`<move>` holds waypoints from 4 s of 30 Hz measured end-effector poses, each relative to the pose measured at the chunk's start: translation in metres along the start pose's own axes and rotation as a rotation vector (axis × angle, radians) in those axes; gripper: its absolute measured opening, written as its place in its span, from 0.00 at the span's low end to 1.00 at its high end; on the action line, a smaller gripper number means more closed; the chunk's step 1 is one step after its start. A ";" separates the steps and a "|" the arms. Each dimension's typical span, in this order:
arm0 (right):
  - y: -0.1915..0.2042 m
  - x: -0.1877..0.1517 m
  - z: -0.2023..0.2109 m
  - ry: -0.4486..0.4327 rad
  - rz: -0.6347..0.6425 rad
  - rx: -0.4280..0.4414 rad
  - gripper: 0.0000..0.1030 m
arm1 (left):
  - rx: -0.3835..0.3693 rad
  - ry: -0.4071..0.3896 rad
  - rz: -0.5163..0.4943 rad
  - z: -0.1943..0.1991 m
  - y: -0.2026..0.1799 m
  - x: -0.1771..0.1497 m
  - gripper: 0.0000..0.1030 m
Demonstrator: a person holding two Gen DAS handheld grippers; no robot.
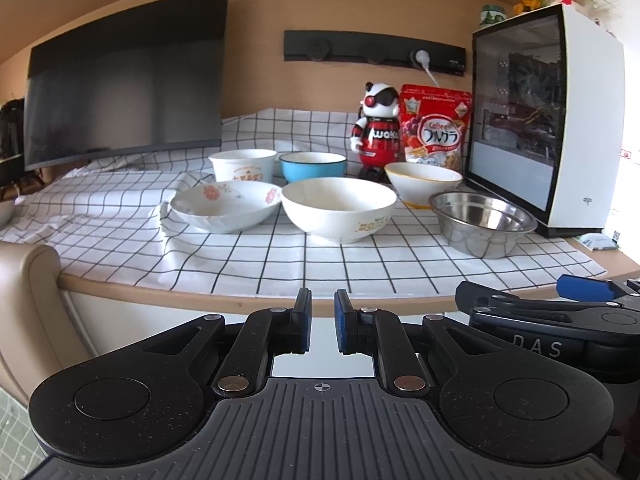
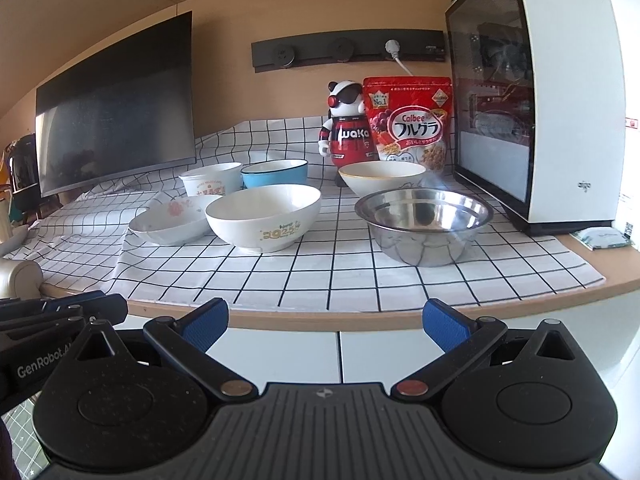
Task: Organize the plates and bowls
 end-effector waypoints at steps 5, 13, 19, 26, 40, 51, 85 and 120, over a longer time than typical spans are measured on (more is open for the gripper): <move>0.006 0.023 -0.016 -0.023 -0.007 0.019 1.00 | -0.069 0.037 0.041 -0.022 0.018 0.013 0.14; 0.033 0.071 -0.062 -0.038 0.034 0.054 1.00 | -0.242 0.133 0.163 -0.081 0.058 0.041 0.14; 0.058 0.102 -0.123 0.015 0.026 0.057 1.00 | -0.325 0.340 0.282 -0.157 0.094 0.045 0.14; 0.078 0.136 -0.171 0.114 -0.003 0.001 1.00 | -0.332 0.313 0.335 -0.199 0.134 0.074 0.14; 0.087 0.151 -0.263 0.482 0.165 0.007 1.00 | -0.496 0.440 0.522 -0.245 0.146 0.082 0.15; 0.075 0.129 -0.329 0.747 0.241 0.280 1.00 | -0.190 0.551 0.621 -0.254 0.121 0.066 0.13; 0.067 0.100 -0.363 0.979 0.218 0.277 1.00 | -0.242 0.648 0.501 -0.274 0.078 0.060 0.30; 0.067 0.105 -0.372 1.072 0.218 0.316 1.00 | -0.213 0.655 0.582 -0.276 0.085 0.058 0.20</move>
Point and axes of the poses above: each gripper's, at about its wrist camera, not at the fingertips, and z roughly against the way its jaws point, y to its left, x to its top, the point moved 6 cm from there along -z, roughly the way its jaws point, and after that the axes turned 15 degrees about -z, right-handed, at the moved point
